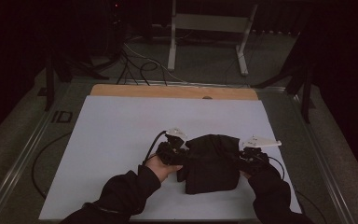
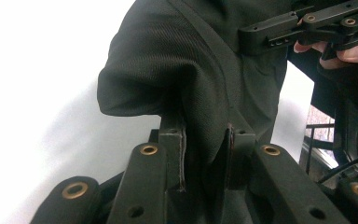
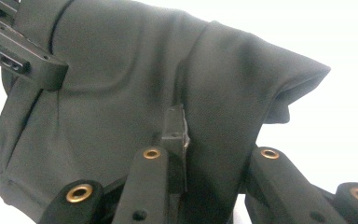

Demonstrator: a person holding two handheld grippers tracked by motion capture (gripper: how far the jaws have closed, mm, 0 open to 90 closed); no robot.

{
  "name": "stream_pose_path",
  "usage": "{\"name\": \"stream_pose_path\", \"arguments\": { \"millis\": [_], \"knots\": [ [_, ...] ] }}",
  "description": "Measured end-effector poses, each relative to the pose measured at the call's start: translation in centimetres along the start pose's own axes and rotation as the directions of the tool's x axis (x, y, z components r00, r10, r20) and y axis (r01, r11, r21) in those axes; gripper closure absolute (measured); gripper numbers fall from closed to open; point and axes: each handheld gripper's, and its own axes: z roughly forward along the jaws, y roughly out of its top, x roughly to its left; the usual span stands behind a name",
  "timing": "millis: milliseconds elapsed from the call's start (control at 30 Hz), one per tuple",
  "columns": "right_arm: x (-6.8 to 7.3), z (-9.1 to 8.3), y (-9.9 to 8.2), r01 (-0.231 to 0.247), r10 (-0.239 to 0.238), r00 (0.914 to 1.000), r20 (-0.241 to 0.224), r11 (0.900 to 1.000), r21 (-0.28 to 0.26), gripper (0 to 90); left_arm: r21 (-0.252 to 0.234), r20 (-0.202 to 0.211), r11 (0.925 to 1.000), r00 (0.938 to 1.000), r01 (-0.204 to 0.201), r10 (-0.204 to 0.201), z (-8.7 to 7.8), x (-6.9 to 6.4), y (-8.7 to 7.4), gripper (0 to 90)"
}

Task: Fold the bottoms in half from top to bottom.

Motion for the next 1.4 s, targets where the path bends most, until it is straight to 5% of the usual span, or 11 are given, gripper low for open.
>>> {"name": "stream_pose_path", "arguments": {
  "millis": [567,1400],
  "knots": [
    [0.8,1.7,2.9,0.028,-0.029,0.9993,-0.023,0.9993,-0.026,75.5,-0.031,-0.041,0.9994,0.9990,0.017,-0.018,-2.7,1.8,0.5,74.6],
    [3.9,5.4,6.3,0.064,-0.070,0.9931,-0.094,0.9959,-0.064,75.4,-0.034,-0.096,0.9985,0.9943,0.043,-0.046,-7.7,5.2,-0.5,74.5]
  ]
}}
